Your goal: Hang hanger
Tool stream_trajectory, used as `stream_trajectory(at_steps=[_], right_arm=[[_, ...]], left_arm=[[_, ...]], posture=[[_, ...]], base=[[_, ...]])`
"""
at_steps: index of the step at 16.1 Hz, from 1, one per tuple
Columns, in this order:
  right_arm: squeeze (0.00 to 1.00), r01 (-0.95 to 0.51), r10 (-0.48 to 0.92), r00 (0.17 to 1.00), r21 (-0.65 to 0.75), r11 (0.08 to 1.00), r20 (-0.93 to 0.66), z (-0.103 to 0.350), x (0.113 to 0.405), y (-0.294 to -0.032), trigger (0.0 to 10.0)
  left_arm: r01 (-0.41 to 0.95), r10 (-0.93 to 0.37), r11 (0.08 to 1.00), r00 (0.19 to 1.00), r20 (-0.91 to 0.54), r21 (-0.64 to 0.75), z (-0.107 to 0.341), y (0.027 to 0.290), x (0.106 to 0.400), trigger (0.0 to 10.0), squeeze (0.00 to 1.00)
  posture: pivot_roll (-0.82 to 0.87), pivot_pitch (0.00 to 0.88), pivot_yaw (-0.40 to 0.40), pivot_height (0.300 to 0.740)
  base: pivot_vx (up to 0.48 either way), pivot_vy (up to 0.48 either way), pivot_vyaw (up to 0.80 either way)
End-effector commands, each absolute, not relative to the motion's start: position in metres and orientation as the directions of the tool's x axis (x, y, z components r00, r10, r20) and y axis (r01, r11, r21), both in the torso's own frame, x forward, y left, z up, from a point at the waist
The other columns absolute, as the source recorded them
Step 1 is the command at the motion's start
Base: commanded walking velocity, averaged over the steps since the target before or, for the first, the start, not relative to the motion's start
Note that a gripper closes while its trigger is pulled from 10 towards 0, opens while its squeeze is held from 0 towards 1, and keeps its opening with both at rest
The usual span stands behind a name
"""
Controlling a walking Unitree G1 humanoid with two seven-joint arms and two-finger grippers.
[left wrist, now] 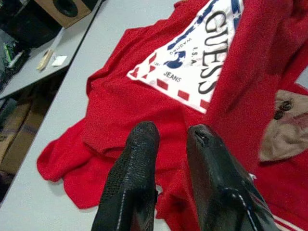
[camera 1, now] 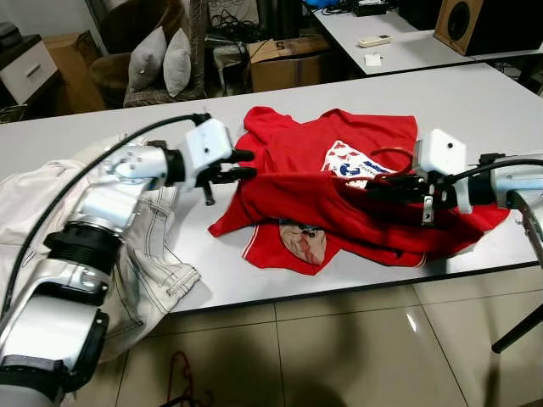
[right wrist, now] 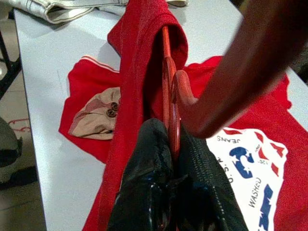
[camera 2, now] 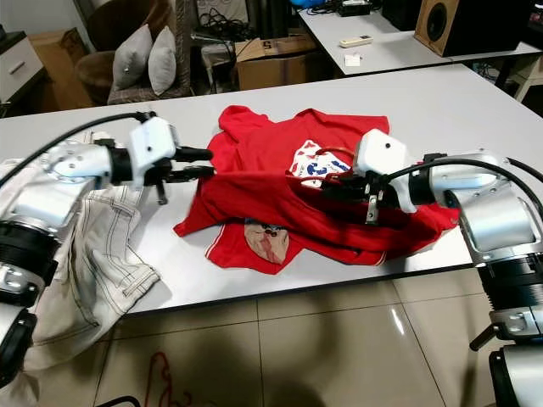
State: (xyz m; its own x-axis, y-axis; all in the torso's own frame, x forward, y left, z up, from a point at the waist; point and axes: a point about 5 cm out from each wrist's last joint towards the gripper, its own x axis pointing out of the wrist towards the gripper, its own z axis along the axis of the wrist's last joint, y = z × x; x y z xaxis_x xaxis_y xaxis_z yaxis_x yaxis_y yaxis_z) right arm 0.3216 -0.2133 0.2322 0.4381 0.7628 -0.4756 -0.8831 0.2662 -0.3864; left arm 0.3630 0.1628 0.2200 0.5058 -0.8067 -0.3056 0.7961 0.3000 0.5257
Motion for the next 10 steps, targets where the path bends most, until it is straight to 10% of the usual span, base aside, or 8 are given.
stream_trajectory(at_steps=[1, 2, 8, 9, 10], right_arm=[[0.00, -0.869, 0.777, 0.453, -0.413, 0.274, -0.438, 0.246, 0.322, -0.214, 0.0], [0.00, -0.869, 0.778, 0.453, -0.412, 0.275, -0.435, 0.246, 0.322, -0.214, 0.0], [0.00, -0.869, 0.791, 0.449, -0.407, 0.280, -0.416, 0.250, 0.321, -0.215, 0.0], [0.00, -0.872, 0.795, 0.444, -0.403, 0.278, -0.413, 0.249, 0.320, -0.214, 0.0], [0.00, -0.873, 0.796, 0.442, -0.401, 0.277, -0.413, 0.249, 0.320, -0.214, 0.0]], left_arm=[[0.810, -0.821, 0.305, 0.490, -0.292, 0.500, 0.224, 0.169, 0.361, 10.0, 0.00], [0.836, -0.836, 0.284, 0.455, -0.307, 0.469, 0.218, 0.168, 0.358, 10.0, 1.00], [0.862, -0.797, 0.305, 0.464, -0.387, 0.405, 0.191, 0.178, 0.356, 10.0, 1.00], [0.838, -0.766, 0.328, 0.505, -0.397, 0.436, 0.186, 0.180, 0.359, 10.0, 0.58], [0.835, -0.761, 0.333, 0.513, -0.397, 0.439, 0.185, 0.180, 0.359, 10.0, 0.58]], posture=[[-0.09, 0.000, 0.135, 0.740], [-0.09, 0.000, 0.134, 0.740], [-0.09, 0.000, 0.137, 0.740], [-0.09, 0.000, 0.138, 0.740], [-0.09, 0.000, 0.140, 0.740]], base=[[0.000, 0.000, 0.00], [0.000, 0.000, 0.00], [0.000, 0.000, 0.00], [0.000, 0.000, 0.00], [0.000, 0.000, 0.00]])
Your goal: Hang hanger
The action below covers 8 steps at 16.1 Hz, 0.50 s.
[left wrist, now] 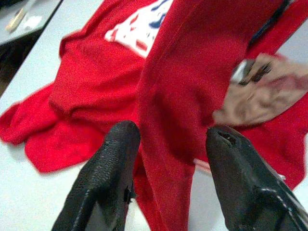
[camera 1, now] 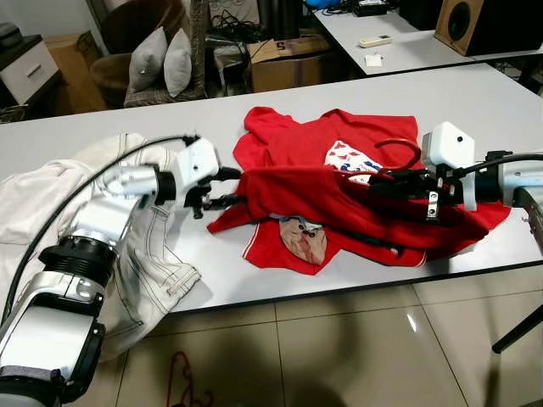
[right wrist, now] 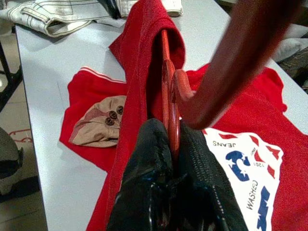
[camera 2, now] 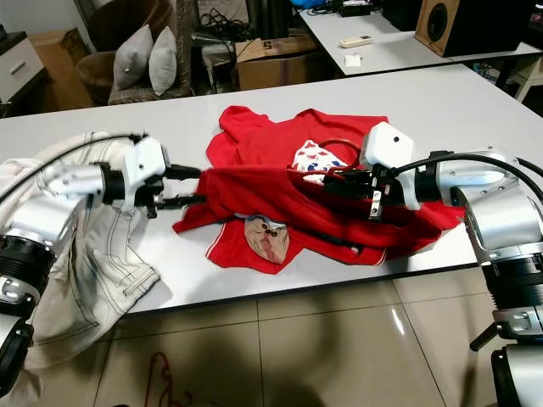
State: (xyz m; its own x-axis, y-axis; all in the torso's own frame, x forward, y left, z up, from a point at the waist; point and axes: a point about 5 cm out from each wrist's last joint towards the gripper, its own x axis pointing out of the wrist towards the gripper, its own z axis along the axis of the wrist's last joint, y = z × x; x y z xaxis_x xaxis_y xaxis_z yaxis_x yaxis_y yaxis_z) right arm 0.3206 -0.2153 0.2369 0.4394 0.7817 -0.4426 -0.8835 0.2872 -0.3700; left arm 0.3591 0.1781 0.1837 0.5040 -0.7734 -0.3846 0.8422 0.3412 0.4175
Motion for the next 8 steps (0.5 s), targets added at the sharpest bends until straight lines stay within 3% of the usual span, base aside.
stream_trajectory(at_steps=[1, 4, 6, 7, 8], right_arm=[[0.00, -0.874, 0.798, 0.439, -0.400, 0.275, -0.412, 0.2481, 0.3190, -0.2126, 0.0], [0.00, -0.877, 0.802, 0.434, -0.395, 0.273, -0.410, 0.2470, 0.3180, -0.2118, 0.0], [0.00, -0.879, 0.805, 0.430, -0.392, 0.271, -0.409, 0.2469, 0.3173, -0.2114, 0.0], [0.00, -0.880, 0.805, 0.429, -0.391, 0.270, -0.409, 0.2467, 0.3171, -0.2112, 0.0], [0.00, -0.881, 0.806, 0.427, -0.390, 0.269, -0.409, 0.2464, 0.3169, -0.2106, 0.0]], left_arm=[[0.832, -0.761, 0.346, 0.519, -0.388, 0.434, 0.1825, 0.1792, 0.3596, 10.0, 0.00], [0.814, -0.768, 0.425, 0.556, -0.318, 0.396, 0.1791, 0.1752, 0.3621, 10.0, 0.00], [0.820, -0.787, 0.443, 0.549, -0.281, 0.362, 0.1791, 0.1723, 0.3629, 2.3, 0.00], [0.824, -0.790, 0.441, 0.544, -0.282, 0.355, 0.1782, 0.1717, 0.3627, 0.0, 0.00], [0.827, -0.791, 0.437, 0.540, -0.287, 0.353, 0.1768, 0.1715, 0.3623, 0.0, 0.00]], posture=[[-0.09, 0.000, 0.140, 0.740], [-0.09, 0.000, 0.143, 0.740], [-0.09, 0.000, 0.142, 0.740], [-0.09, 0.000, 0.142, 0.740], [-0.09, 0.000, 0.142, 0.740]], base=[[0.000, 0.000, 0.00], [0.000, 0.000, 0.00], [0.000, 0.000, 0.00], [0.000, 0.000, 0.00], [0.000, 0.000, 0.00]])
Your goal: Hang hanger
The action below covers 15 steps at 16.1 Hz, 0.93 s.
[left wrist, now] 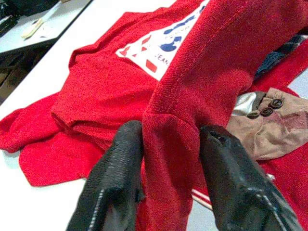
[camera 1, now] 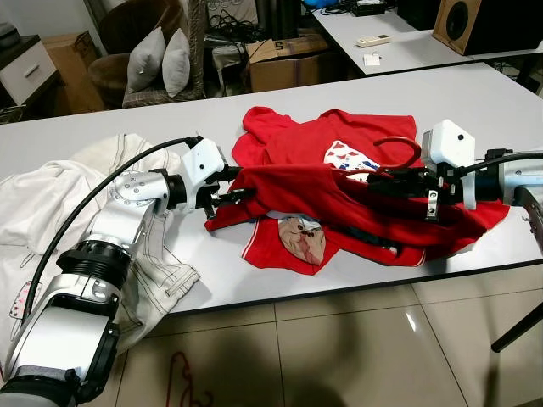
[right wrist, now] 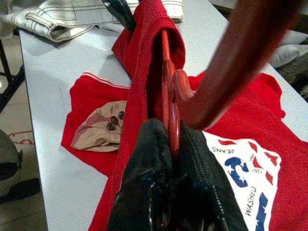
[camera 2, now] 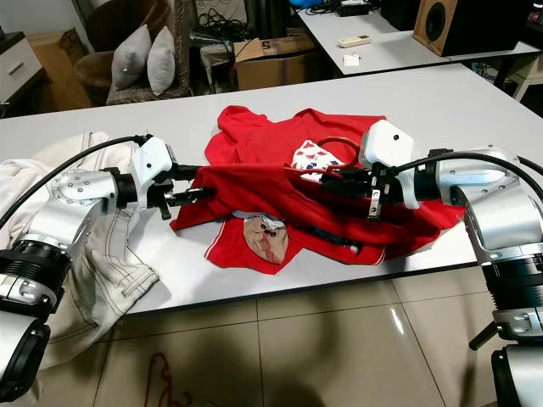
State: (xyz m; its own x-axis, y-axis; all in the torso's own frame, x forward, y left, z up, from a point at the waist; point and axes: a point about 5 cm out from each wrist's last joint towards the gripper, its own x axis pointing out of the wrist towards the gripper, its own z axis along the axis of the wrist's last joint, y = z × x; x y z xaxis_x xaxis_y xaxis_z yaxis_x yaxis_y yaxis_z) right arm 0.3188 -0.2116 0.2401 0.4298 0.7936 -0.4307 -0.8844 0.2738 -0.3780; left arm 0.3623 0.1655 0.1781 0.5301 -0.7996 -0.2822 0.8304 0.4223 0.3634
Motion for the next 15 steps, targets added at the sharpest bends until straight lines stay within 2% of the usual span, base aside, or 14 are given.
stream_trajectory(at_steps=[1, 10, 15], right_arm=[[0.00, -0.881, 0.808, 0.426, -0.389, 0.268, -0.408, 0.2464, 0.3170, -0.2102, 0.0], [0.00, -0.885, 0.809, 0.421, -0.382, 0.266, -0.410, 0.2470, 0.3165, -0.2107, 0.0], [0.00, -0.885, 0.775, 0.428, -0.391, 0.255, -0.465, 0.2414, 0.3167, -0.2156, 0.0]], left_arm=[[0.829, -0.790, 0.436, 0.539, -0.293, 0.351, 0.1755, 0.1714, 0.3621, 0.0, 0.00], [0.820, -0.781, 0.468, 0.558, -0.280, 0.330, 0.1741, 0.1744, 0.3638, 0.0, 0.00], [0.803, -0.775, 0.503, 0.583, -0.244, 0.319, 0.1789, 0.1778, 0.3659, 0.0, 0.00]], posture=[[-0.09, 0.000, 0.143, 0.740], [-0.09, 0.000, 0.138, 0.740], [-0.09, 0.000, 0.137, 0.740]], base=[[0.000, 0.000, 0.00], [0.000, 0.000, 0.00], [0.000, 0.000, 0.00]])
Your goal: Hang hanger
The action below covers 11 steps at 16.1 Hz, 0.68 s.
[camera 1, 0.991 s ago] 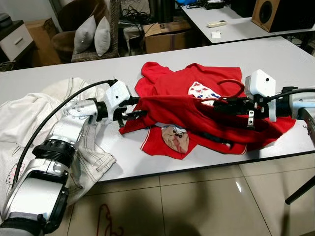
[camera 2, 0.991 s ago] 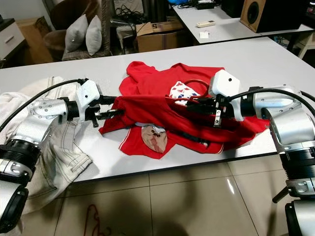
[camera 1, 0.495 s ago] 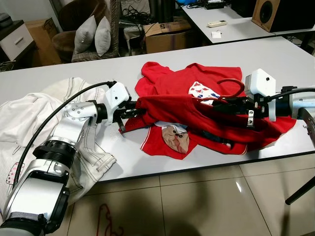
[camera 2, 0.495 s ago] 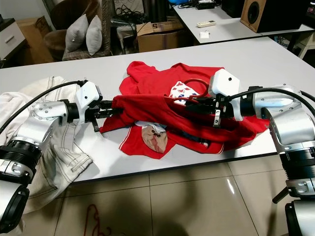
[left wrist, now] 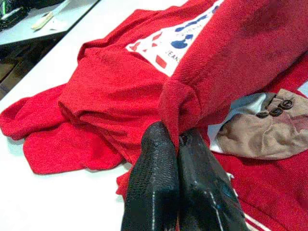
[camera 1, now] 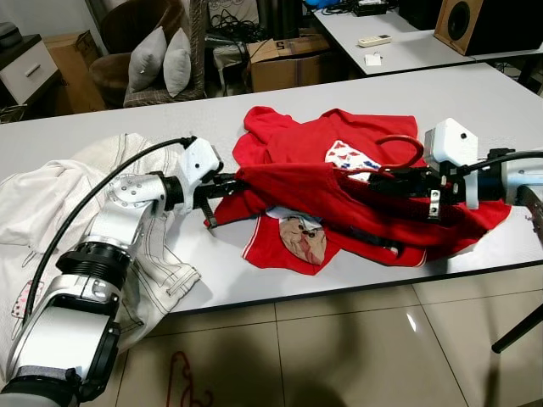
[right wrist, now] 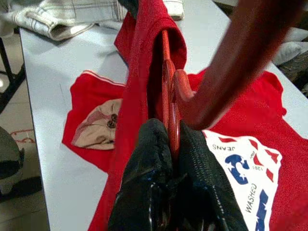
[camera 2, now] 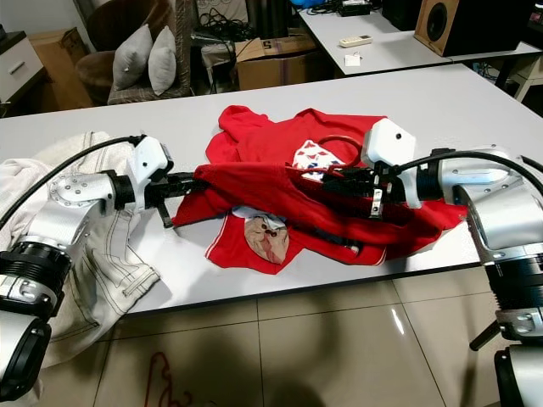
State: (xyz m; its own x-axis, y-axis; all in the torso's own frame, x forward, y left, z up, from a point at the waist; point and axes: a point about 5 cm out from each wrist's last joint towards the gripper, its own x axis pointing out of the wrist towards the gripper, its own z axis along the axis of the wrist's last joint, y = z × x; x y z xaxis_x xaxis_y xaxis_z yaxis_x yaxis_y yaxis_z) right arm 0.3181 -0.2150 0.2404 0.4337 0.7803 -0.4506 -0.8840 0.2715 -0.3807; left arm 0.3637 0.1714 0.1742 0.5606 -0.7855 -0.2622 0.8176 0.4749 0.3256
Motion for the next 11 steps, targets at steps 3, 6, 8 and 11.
stream_trajectory(at_steps=[3, 6, 8, 11], right_arm=[[0.00, -0.881, 0.727, 0.440, -0.409, 0.237, -0.527, 0.233, 0.316, -0.222, 0.0], [0.00, -0.881, 0.722, 0.443, -0.406, 0.242, -0.532, 0.230, 0.316, -0.225, 0.0], [0.00, -0.882, 0.721, 0.443, -0.405, 0.243, -0.533, 0.230, 0.315, -0.226, 0.0], [0.00, -0.883, 0.698, 0.442, -0.411, 0.228, -0.563, 0.227, 0.313, -0.231, 0.0]], left_arm=[[0.793, -0.770, 0.527, 0.598, -0.222, 0.306, 0.182, 0.183, 0.366, 0.0, 0.00], [0.779, -0.758, 0.549, 0.617, -0.213, 0.303, 0.184, 0.189, 0.366, 0.0, 0.00], [0.769, -0.747, 0.561, 0.629, -0.213, 0.306, 0.184, 0.192, 0.367, 0.0, 0.00], [0.718, -0.695, 0.620, 0.690, -0.203, 0.318, 0.186, 0.199, 0.370, 0.0, 0.00]], posture=[[-0.09, 0.000, 0.136, 0.740], [-0.09, 0.000, 0.135, 0.740], [-0.08, 0.000, 0.135, 0.740], [-0.08, 0.000, 0.135, 0.740]], base=[[0.000, 0.000, 0.00], [0.000, 0.000, 0.00], [0.000, 0.000, 0.00], [0.000, 0.000, 0.00]])
